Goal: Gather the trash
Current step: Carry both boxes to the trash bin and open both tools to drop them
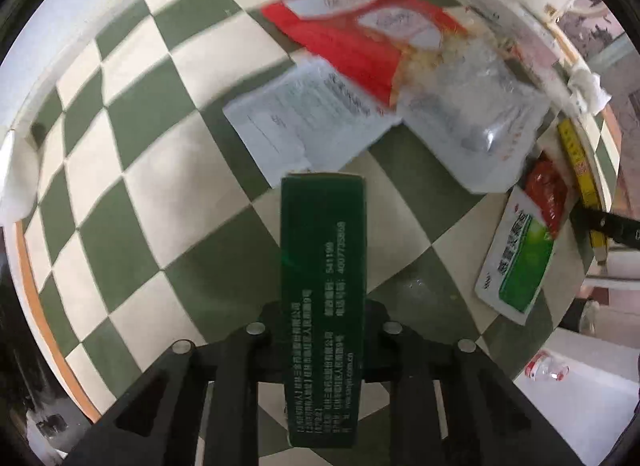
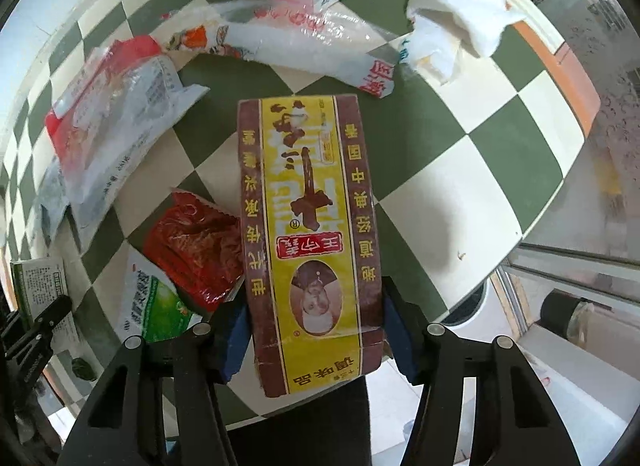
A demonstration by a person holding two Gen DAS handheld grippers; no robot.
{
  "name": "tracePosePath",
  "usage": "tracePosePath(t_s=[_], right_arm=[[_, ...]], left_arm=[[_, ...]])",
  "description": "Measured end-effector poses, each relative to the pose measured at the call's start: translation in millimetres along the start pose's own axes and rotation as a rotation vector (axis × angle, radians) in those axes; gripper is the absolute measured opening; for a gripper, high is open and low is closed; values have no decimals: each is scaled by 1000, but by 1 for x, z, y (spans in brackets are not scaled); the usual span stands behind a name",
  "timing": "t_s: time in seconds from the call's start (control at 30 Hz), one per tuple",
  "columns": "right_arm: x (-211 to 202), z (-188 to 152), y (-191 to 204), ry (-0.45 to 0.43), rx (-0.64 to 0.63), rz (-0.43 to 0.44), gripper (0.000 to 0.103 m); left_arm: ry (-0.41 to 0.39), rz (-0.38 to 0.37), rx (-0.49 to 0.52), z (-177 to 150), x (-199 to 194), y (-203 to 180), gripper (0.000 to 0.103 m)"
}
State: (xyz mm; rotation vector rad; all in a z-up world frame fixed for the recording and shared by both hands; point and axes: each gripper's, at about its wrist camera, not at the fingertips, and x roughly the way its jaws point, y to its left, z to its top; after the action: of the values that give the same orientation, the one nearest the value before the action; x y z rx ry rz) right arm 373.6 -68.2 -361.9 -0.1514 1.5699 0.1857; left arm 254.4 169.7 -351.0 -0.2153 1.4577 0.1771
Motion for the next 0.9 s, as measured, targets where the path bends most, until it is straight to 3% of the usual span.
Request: tracePosePath(t_s=[0.27, 0.57, 0.73, 0.9], right_arm=[[-45, -35, -9, -131, 94, 62, 59], [-87, -78, -61, -247, 268, 131, 59], [-83, -135, -171, -309, 507, 135, 59], [-24, -207, -291, -235, 741, 116, 59]], left_arm=[[-160, 54, 23, -18, -62, -11, 19], [-283, -39, 144, 9, -120, -108, 19], [-258, -132, 284, 7, -123, -209, 19], [-146, -224, 461, -13, -83, -353, 19]])
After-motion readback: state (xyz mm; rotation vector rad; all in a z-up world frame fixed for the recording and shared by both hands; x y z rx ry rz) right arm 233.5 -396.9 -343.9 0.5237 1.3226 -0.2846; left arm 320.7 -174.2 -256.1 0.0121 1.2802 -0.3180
